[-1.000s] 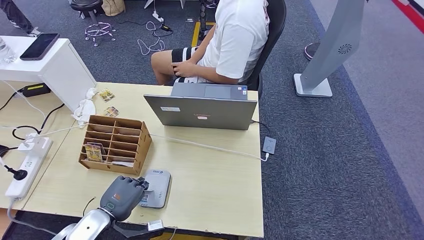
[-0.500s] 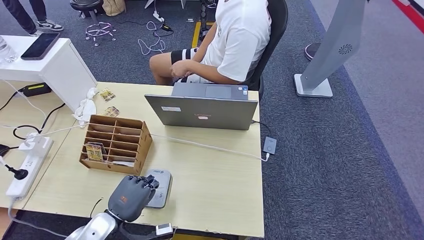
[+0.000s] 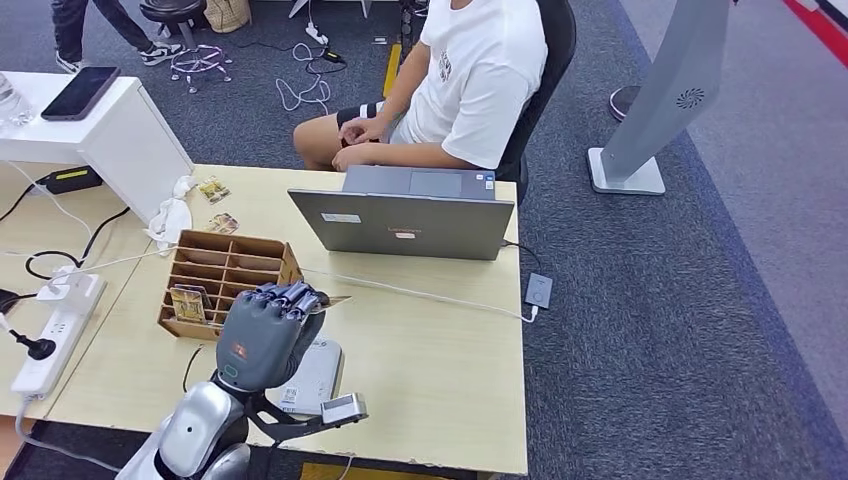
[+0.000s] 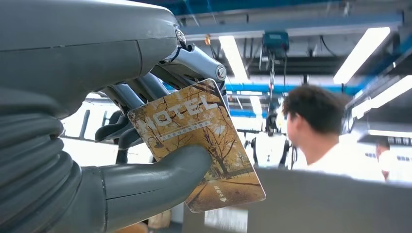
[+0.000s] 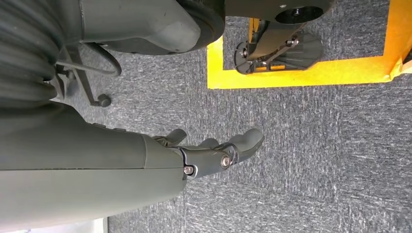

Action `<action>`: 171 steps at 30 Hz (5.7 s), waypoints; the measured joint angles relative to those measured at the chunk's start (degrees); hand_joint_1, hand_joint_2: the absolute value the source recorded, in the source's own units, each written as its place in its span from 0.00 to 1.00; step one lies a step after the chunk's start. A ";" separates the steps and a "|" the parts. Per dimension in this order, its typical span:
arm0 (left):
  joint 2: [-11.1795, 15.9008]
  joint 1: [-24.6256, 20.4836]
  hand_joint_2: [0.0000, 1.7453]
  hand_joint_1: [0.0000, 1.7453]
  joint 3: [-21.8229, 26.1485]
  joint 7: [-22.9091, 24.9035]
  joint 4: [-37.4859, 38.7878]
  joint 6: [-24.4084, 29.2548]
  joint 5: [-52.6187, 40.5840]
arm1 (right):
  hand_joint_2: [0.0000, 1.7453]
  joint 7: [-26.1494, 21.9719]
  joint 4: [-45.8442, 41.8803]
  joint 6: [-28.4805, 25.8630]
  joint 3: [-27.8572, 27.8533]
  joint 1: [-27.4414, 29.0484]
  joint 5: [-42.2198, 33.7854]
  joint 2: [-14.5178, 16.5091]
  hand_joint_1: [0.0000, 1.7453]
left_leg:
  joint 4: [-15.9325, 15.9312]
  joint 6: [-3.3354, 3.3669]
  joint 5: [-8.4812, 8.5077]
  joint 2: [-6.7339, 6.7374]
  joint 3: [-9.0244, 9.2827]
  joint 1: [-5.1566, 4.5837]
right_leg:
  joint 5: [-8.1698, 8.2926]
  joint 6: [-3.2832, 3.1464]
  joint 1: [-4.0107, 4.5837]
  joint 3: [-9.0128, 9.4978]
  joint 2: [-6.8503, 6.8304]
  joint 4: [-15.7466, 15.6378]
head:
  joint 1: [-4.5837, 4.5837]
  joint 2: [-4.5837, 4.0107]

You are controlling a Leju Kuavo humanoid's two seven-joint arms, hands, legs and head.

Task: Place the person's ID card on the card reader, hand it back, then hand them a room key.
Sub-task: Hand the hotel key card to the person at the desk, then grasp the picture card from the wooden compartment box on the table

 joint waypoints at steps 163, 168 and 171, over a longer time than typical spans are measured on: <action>8.65 3.42 1.00 0.53 14.16 8.30 8.62 -24.37 4.24 | 1.00 2.41 0.30 0.05 0.83 0.66 5.66 -0.33 0.00 | -0.03 -0.08 0.17 0.13 -0.14 0.05 | 0.17 -0.05 0.05 -0.18 0.13 0.01 | 0.01 0.00; 8.66 3.56 1.00 1.00 14.33 8.20 8.67 -24.42 4.50 | 1.00 2.28 0.30 0.11 0.83 0.66 5.80 -0.33 0.00 | -0.03 -0.08 0.17 0.13 -0.15 0.05 | 0.17 -0.04 0.05 -0.17 0.13 0.01 | 0.01 0.00; 8.67 3.76 1.00 1.00 14.39 8.11 8.67 -24.42 4.66 | 1.00 2.20 0.30 0.12 0.83 0.67 5.89 -0.33 0.00 | -0.03 -0.08 0.17 0.12 -0.15 0.05 | 0.17 -0.04 0.05 -0.17 0.12 0.01 | 0.01 0.01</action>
